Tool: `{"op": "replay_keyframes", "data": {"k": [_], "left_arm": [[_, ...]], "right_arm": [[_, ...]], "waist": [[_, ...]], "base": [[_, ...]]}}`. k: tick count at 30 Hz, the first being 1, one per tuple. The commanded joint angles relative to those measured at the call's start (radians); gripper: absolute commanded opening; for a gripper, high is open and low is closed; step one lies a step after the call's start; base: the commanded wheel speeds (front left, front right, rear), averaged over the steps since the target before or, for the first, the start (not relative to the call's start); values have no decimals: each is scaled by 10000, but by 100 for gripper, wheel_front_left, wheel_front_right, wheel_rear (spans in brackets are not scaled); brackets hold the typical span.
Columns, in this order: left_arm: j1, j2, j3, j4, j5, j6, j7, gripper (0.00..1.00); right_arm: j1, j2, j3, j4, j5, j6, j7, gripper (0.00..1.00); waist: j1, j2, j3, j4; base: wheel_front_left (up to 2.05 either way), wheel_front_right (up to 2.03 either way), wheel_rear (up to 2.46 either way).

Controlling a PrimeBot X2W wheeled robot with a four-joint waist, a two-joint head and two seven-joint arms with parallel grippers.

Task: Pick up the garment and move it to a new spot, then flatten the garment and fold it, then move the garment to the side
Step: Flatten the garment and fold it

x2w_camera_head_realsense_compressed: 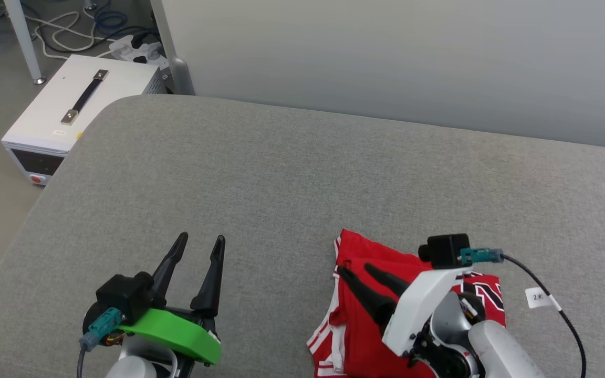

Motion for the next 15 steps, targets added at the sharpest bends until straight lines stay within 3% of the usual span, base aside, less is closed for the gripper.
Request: {"op": "replay_keyframes", "data": {"k": [1,2,3,7,8,15], "left_arm": [[149,-33,4,-18,-91,-31,-57,100],[158,-41,15,-35,-110,-31,-57,100],[170,-47,6,-72,-146,-31,-57,100],[150,-84,-7,-129,-168,-31,-57,100],[134,-114,-16,-159,-174,-31,-57,100],[65,-203,-71,-251,-188,-31,-57,100]], "right_arm": [[-275,-48,-196,-143,-474,-7,33,100],[-344,-99,-319,-227,-784,-7,61,100],[-584,-574,-593,-624,-1771,-7,54,100],[-843,-1542,-743,-1141,-2766,-7,-245,100],[-901,-2047,-802,-1360,-3169,-7,-491,100],[-684,-3398,-1686,-1691,-4779,-7,-1853,100]], "waist": [[0,0,-55,-169],[0,0,-62,-238],[0,0,-76,-461],[0,0,-58,-751],[0,0,-28,-882],[0,0,110,-1226]], "base": [[0,0,0],[0,0,0],[0,0,0],[0,0,0],[0,0,0],[0,0,0]]}}
